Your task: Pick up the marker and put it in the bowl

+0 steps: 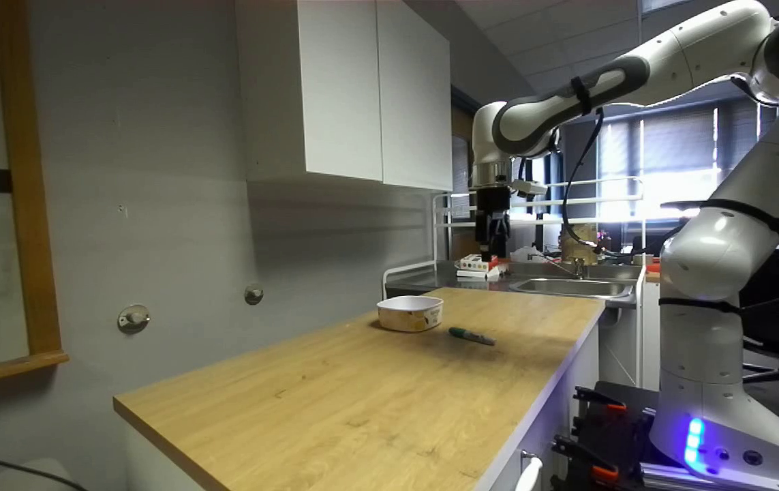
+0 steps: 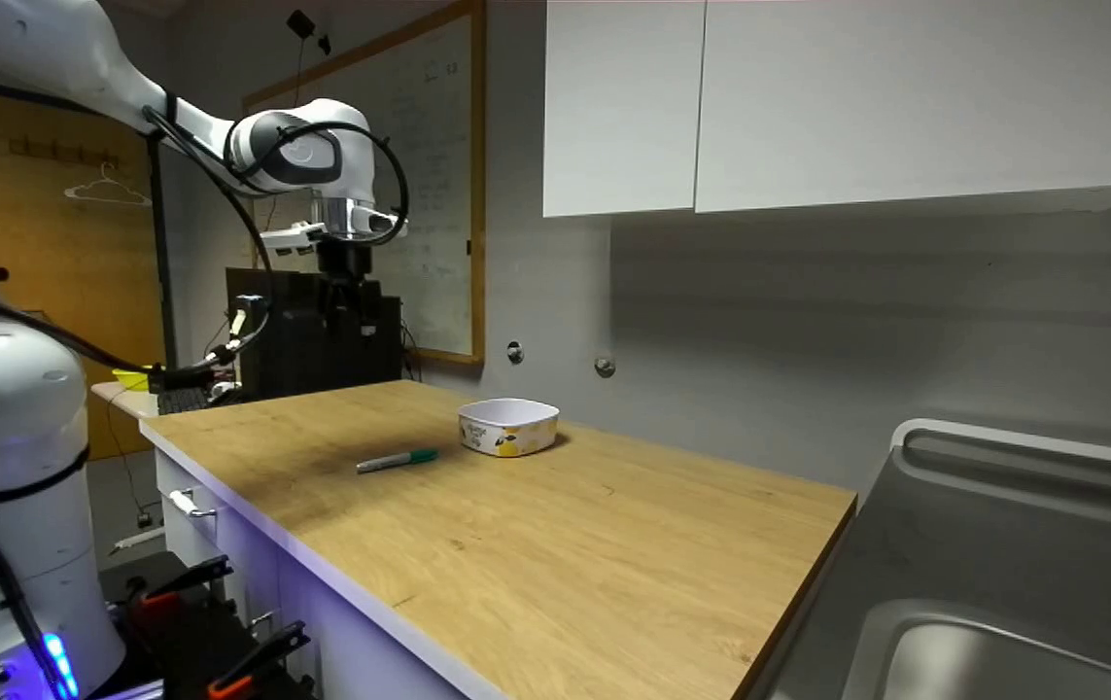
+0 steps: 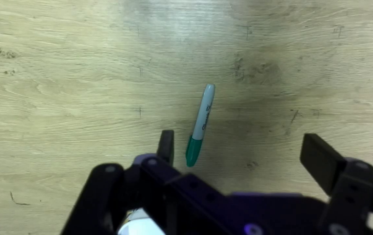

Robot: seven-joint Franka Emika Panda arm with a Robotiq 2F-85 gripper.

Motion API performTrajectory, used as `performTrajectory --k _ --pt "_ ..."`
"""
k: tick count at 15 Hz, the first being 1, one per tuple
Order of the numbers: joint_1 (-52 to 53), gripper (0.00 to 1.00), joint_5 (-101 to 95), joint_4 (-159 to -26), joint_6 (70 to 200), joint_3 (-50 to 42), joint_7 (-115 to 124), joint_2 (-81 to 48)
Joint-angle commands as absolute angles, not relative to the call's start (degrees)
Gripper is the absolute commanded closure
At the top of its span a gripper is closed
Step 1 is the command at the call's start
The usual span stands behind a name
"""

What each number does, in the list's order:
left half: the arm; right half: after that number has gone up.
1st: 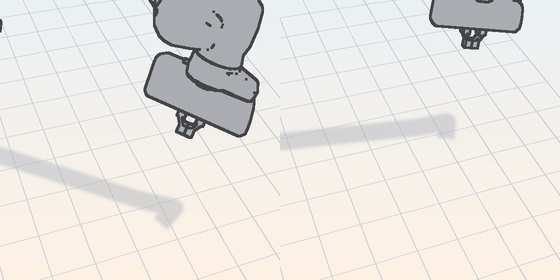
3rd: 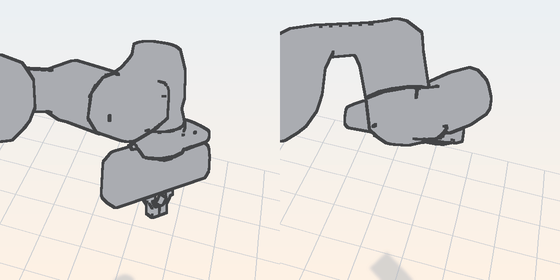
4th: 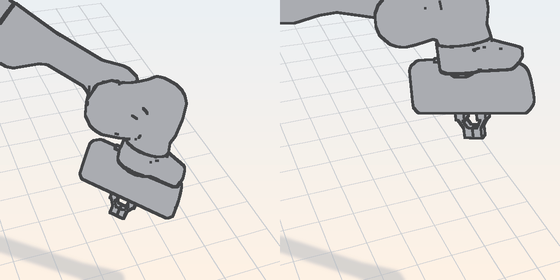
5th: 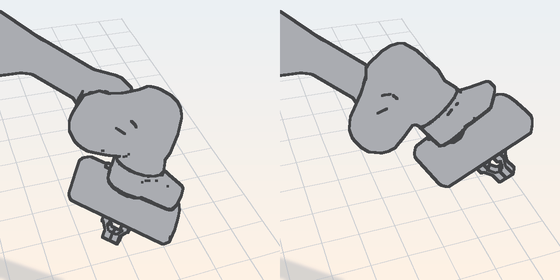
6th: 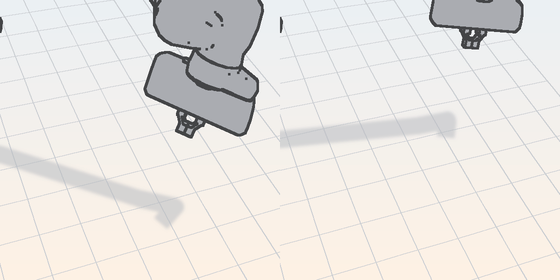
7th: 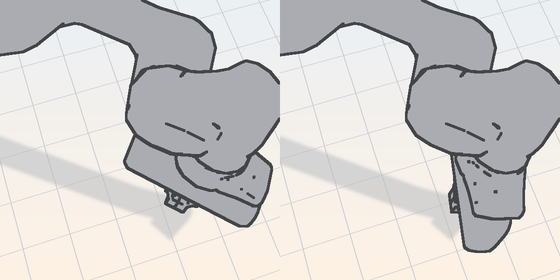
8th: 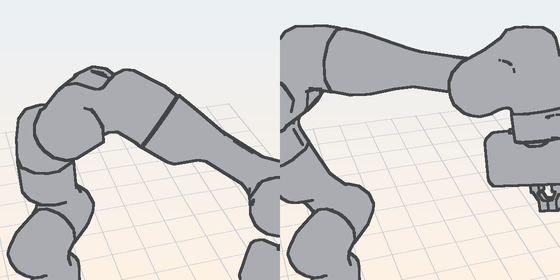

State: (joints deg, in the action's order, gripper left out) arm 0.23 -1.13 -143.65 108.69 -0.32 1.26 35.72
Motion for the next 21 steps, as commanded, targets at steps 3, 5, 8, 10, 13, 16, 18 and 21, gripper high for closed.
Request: performTrajectory --k 3,5,8,10,13,16,18,21 --pt "-0.4 0.0 -1.4 -142.6 108.9 -0.2 1.4 34.2" --pt "-0.6 0.0 -1.8 -141.5 109.0 -0.1 1.6 32.5" --pt "-0.8 0.0 -2.5 -139.5 110.0 0.6 2.2 29.0" --pt "-0.6 0.0 -2.8 -138.1 110.6 1.0 2.6 26.1" --pt "-0.4 0.0 -2.8 -135.8 111.6 1.4 2.9 21.4" --pt "-0.6 0.0 -2.7 -134.1 113.3 1.1 2.7 15.6" --pt "-0.8 0.0 -2.6 -133.4 114.0 0.6 2.5 11.7" --pt "-1.0 0.0 -2.1 -132.1 114.7 0.0 2.0 6.7"
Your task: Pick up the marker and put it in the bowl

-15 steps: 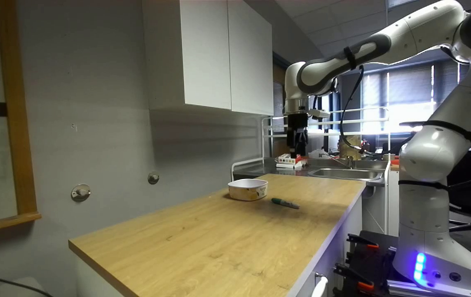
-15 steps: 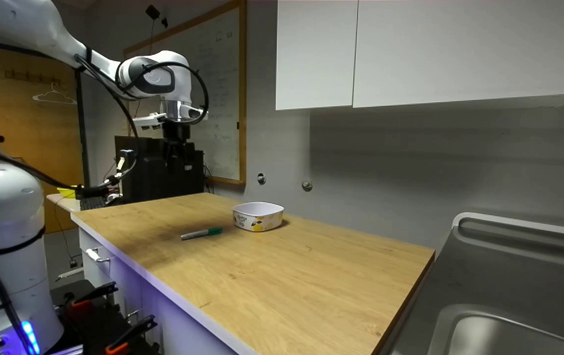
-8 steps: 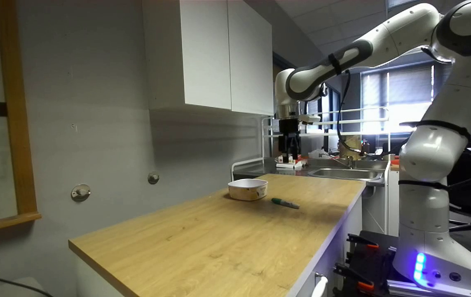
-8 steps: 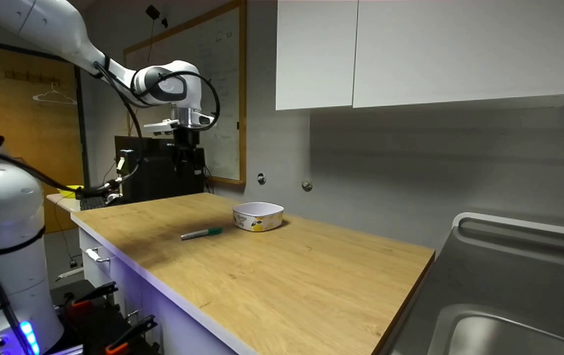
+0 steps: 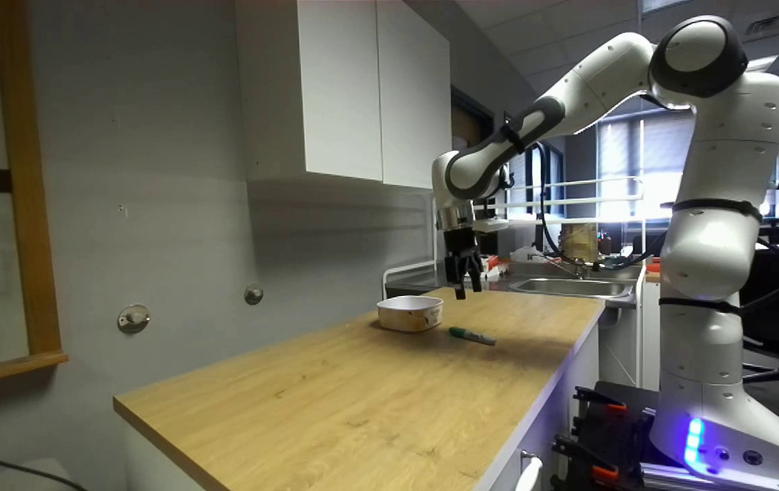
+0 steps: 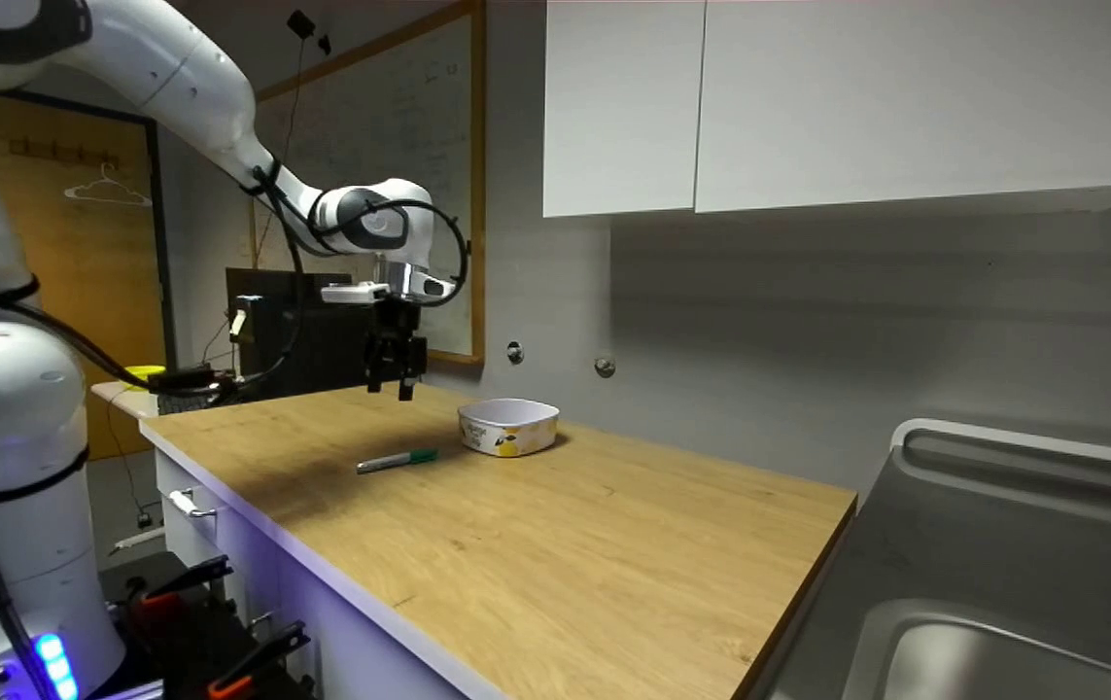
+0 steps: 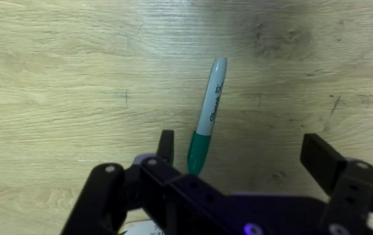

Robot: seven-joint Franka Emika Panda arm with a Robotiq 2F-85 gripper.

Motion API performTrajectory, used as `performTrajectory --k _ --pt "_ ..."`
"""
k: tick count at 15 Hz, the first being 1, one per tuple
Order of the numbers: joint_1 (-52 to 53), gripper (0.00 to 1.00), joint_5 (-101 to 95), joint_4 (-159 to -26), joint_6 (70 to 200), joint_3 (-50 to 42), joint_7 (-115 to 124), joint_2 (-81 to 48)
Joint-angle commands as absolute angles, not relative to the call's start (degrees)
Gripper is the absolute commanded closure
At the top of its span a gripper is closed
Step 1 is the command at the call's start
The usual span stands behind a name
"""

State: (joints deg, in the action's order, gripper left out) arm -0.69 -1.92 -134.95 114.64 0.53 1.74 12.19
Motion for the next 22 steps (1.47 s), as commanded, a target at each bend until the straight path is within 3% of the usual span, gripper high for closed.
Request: performTrajectory --k 1,22 --pt "-1.0 0.0 -1.7 -131.8 114.9 -0.2 1.8 5.4" --pt "-3.2 0.0 5.2 -130.6 120.3 -2.7 -5.4 -4.0"
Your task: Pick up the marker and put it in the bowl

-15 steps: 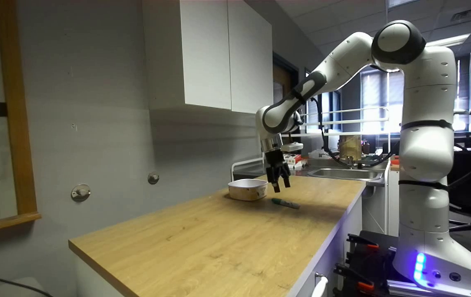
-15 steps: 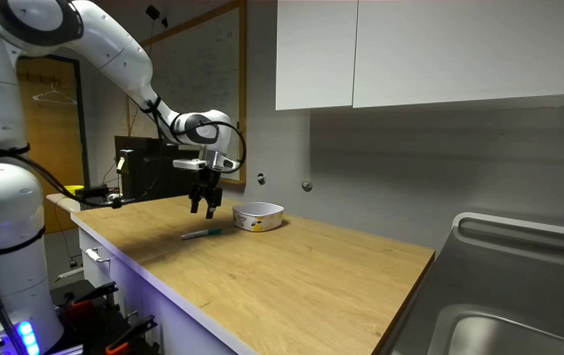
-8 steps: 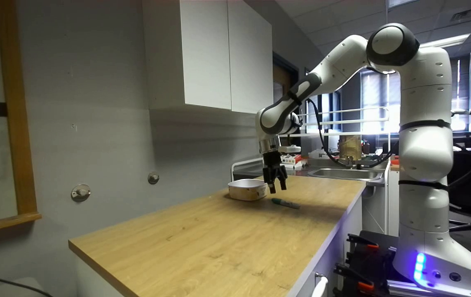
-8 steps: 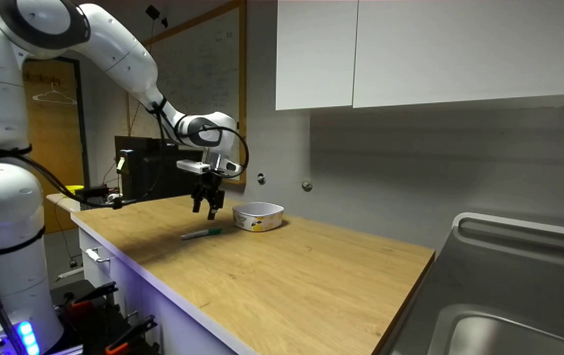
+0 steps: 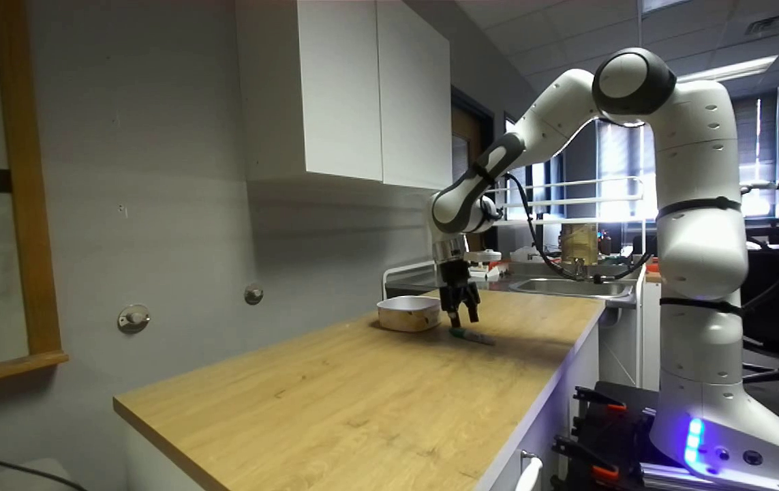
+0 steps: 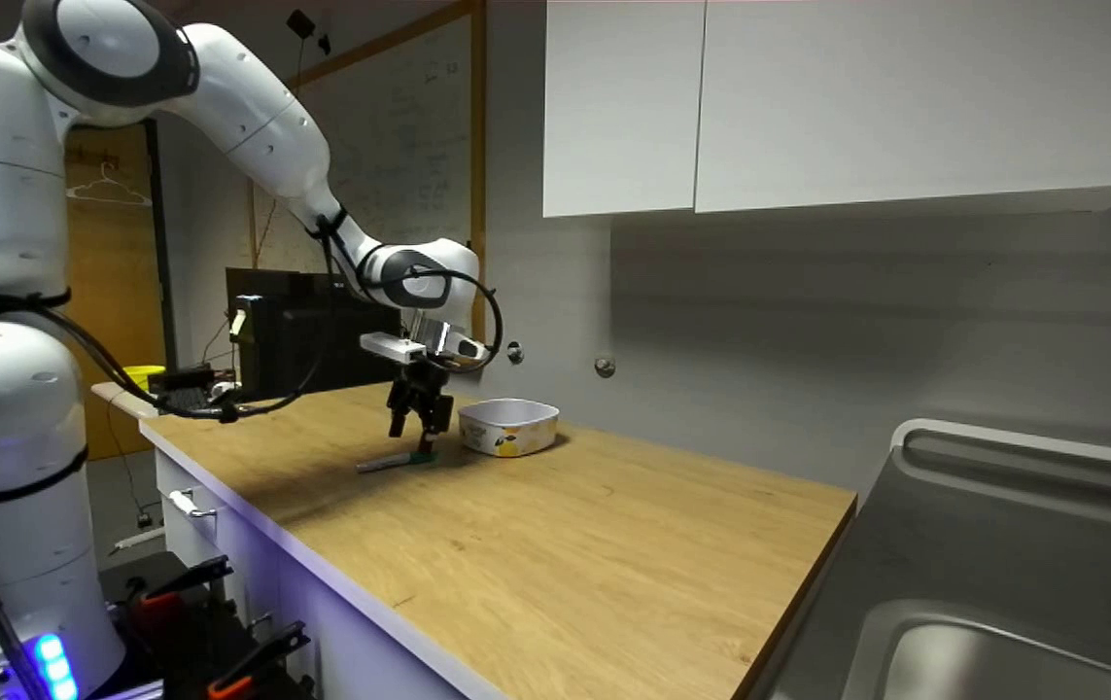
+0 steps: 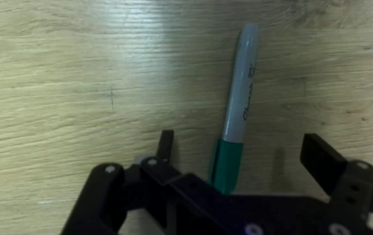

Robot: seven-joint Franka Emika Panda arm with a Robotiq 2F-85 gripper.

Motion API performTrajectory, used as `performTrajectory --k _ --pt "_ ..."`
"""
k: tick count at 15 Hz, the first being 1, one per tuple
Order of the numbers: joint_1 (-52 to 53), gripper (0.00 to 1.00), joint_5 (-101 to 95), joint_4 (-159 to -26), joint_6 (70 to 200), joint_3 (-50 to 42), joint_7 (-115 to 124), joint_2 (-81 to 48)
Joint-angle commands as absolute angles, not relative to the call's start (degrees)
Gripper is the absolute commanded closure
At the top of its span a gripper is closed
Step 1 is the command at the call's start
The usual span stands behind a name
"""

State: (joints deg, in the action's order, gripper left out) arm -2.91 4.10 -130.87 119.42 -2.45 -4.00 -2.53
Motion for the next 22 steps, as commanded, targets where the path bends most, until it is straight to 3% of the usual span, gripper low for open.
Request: performTrajectory --k 1,8,10,11,12,19,21,22 --pt "-3.3 0.0 5.1 -130.5 120.5 -2.7 -5.3 -4.4" --pt "-3.3 0.0 3.6 -131.3 120.9 -2.6 -5.3 -5.0" --pt "-3.5 0.11 3.1 -132.1 121.3 -2.9 -5.5 -4.9" --pt "-3.7 0.29 2.9 -132.6 121.6 -3.0 -5.5 -4.8" --pt "-3.8 0.31 2.5 -132.9 121.9 -3.1 -5.5 -4.8" --pt "-4.1 0.85 0.0 -135.0 123.1 -3.4 -4.9 -2.9" --pt "-4.0 0.97 -0.8 -135.4 122.8 -3.4 -4.6 -1.8" --pt "-3.9 0.94 -1.1 -135.4 122.6 -3.3 -4.5 -1.2"
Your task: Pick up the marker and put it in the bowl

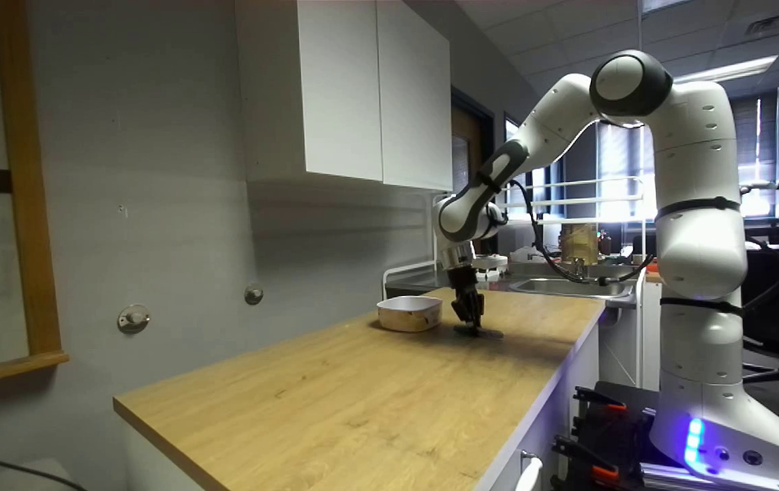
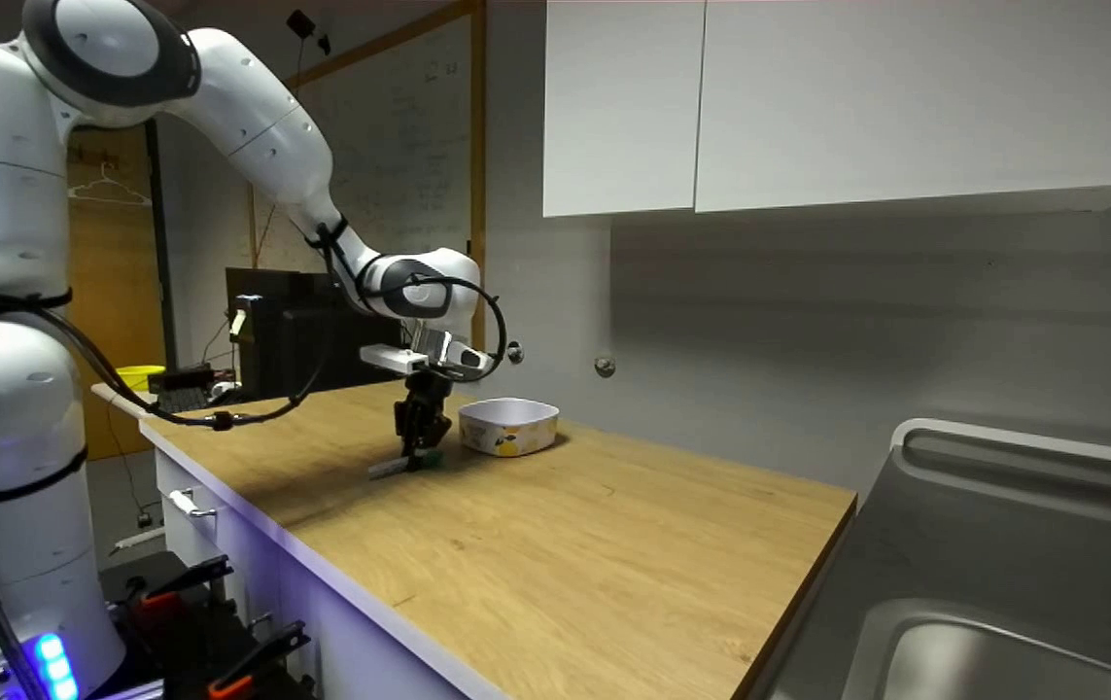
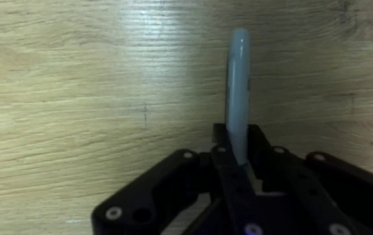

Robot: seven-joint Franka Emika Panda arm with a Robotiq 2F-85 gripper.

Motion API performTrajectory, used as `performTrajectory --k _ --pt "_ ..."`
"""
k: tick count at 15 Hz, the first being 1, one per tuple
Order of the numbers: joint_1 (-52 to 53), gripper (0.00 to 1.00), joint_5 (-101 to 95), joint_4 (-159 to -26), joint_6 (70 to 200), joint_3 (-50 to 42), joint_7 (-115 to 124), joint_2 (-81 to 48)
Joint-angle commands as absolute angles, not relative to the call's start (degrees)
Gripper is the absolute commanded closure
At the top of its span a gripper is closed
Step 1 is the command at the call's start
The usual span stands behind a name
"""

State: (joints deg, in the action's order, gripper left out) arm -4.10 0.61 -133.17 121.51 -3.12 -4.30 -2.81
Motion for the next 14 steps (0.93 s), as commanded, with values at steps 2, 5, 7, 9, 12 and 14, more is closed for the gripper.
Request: performTrajectory --k 2,5,7,9,12,14 --pt "-3.7 0.91 -1.9 -135.9 122.0 -3.2 -4.1 -0.1" --pt "-3.2 0.91 -2.6 -135.9 121.0 -2.7 -3.2 2.6" --pt "-2.6 0.91 -2.4 -135.5 119.8 -2.2 -3.0 5.3" --pt "-1.8 0.91 -2.6 -134.6 118.2 -1.4 -2.0 8.5" --pt "-0.4 0.91 -3.1 -131.6 115.5 0.1 -0.6 11.3" --pt "0.6 0.92 -3.7 -127.9 113.2 1.7 1.0 11.9"
